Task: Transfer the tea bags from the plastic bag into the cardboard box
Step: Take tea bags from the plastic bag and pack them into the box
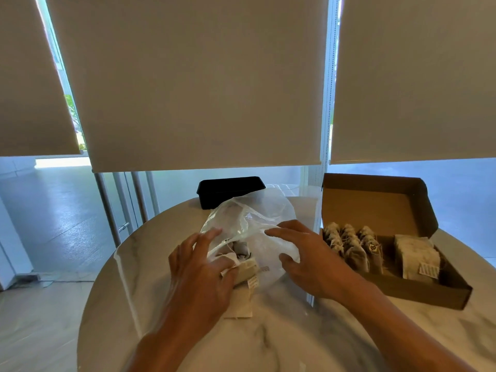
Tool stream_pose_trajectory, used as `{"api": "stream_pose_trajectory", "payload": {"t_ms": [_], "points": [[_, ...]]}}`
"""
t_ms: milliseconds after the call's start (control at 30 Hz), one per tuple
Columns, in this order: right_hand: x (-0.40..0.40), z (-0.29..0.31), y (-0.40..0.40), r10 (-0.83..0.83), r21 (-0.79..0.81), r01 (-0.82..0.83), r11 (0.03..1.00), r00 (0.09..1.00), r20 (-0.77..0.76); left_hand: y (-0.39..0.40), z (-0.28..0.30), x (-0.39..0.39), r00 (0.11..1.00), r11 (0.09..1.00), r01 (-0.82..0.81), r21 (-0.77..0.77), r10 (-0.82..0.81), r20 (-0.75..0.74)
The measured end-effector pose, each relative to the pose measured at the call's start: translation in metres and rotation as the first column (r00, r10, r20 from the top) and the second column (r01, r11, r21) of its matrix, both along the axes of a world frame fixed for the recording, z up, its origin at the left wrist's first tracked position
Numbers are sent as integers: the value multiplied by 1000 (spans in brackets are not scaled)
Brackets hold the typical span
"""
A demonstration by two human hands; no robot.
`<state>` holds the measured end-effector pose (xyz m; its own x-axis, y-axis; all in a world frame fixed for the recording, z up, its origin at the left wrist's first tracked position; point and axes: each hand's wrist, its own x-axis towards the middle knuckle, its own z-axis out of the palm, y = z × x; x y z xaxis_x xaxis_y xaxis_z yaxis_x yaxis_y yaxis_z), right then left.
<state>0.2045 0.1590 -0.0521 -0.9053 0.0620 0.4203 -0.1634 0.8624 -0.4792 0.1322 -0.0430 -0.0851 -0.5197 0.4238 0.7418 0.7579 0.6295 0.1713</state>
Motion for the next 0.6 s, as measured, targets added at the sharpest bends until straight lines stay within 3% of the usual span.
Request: {"api": "stream_pose_trajectory", "payload": {"t_ms": [133,267,367,467,600], "points": [[-2,1,4,6,-42,-9,999,997,-71,8,18,0,994,973,59,222,-77,72],[-3,4,7,-34,-145,4,989,977,-209,20,49,1,961,939,167,300,-222,162],[-2,9,8,-69,-316,-23,948,958,-279,31,78,1,924,908,256,332,-331,190],[1,16,10,-12,-445,-93,891,974,-227,42,102,3,902,896,294,333,-375,213],[6,20,12,153,-450,-161,878,987,-54,57,118,6,866,857,346,381,-448,221]]}}
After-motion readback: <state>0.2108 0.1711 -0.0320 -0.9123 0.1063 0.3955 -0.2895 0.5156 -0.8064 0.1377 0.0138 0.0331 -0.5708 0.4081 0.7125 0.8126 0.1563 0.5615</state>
